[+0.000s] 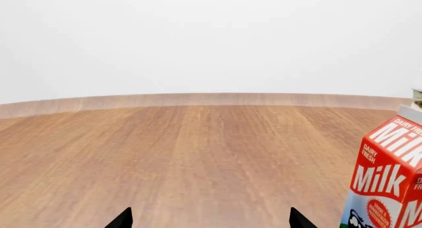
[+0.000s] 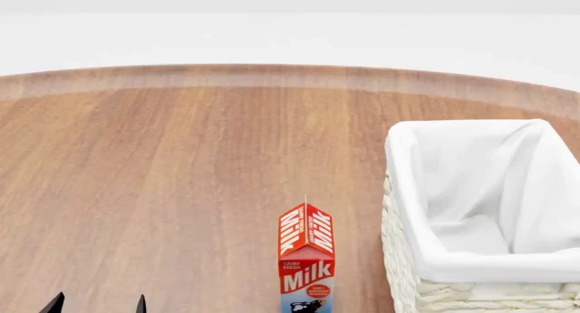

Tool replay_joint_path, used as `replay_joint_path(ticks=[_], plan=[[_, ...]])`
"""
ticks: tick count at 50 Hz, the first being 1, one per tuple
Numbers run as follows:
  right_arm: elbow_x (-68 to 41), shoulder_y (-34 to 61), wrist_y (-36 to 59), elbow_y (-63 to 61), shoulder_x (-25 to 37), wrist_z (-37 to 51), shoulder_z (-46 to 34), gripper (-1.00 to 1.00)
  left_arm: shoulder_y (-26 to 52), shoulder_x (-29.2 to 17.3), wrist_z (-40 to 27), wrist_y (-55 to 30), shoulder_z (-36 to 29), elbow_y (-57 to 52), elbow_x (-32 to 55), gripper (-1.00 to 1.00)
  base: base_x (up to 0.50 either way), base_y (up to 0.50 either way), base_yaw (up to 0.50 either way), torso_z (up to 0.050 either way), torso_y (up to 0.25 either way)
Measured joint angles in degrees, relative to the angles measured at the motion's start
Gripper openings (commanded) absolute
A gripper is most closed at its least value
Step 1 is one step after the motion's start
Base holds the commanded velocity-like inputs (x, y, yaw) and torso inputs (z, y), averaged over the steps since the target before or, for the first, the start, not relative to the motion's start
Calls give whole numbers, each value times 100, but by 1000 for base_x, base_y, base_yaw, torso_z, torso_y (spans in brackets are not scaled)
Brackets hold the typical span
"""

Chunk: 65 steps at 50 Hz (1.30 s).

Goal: Pick up the orange juice, and put it in the basket.

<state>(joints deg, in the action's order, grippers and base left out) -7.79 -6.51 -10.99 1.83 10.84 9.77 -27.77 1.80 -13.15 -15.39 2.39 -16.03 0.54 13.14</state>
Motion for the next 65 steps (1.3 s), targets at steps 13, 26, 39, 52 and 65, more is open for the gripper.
replay_joint_path(ticks=[13,26,39,52,65], plan=[[-4,118,20,115,-16,40,-39,100,6,-21,-25,9,-28,3,21,100,0,0,0,0,0],[-17,219,-40,347,-49,56,-85,100,14,-44,-52,18,-59,6,44,100,0,0,0,0,0],[-46,309,-129,598,-84,55,-134,100,21,-67,-80,28,-89,9,67,100,0,0,0,0,0],[-85,420,-177,821,-116,60,-169,100,28,-89,-108,41,-120,13,85,100,0,0,0,0,0],[-119,503,-242,1010,-145,62,-216,100,34,-110,-140,60,-150,18,93,100,0,0,0,0,0]])
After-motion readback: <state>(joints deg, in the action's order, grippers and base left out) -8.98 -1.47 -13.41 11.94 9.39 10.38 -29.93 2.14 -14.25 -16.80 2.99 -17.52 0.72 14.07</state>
